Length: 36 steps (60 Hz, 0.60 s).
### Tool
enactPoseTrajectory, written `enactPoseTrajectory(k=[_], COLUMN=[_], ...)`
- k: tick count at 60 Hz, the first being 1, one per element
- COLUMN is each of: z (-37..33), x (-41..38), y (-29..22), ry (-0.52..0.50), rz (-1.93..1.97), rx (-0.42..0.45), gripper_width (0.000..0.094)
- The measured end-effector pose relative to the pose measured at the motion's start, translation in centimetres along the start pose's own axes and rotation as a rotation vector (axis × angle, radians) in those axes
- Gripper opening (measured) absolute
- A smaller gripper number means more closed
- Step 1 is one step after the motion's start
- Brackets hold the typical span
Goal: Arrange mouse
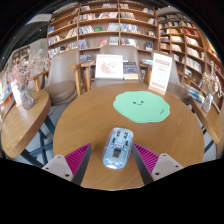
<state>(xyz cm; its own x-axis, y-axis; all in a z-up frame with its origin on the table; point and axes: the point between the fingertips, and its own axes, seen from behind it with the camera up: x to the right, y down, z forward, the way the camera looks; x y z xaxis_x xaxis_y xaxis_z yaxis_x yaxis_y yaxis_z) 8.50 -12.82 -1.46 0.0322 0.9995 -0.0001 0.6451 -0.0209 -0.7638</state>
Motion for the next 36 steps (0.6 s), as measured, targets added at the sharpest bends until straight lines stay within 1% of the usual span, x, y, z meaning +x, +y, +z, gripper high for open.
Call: enactPoseTrajectory(k=[10, 16, 18, 20, 22, 27, 29, 36], z=[1.6, 1.8, 1.9, 2.0, 2.2, 2.0, 2.0, 0.9], x=[-0.7, -0.9, -0.9, -0.9, -0.9, -1.0, -0.8, 0.1], y=[-1.3, -1.5, -1.5, -1.6, -1.8, -2.0, -2.6, -7.1], ry=[-0.026, -0.032, -0.034, -0.034, -0.035, -0.044, -0.049, -0.064], rz=[-0.026, -0.032, -0.035, -0.038, -0.041, -0.065, -0.075, -0.051], rx=[-0.012, -0.014, -0.013, -0.011, -0.007, -0.021, -0.02, 0.04], gripper_width=[0.0815, 0.0748, 0.0705, 0.0633, 0.0463, 0.0425, 0.0427, 0.0427])
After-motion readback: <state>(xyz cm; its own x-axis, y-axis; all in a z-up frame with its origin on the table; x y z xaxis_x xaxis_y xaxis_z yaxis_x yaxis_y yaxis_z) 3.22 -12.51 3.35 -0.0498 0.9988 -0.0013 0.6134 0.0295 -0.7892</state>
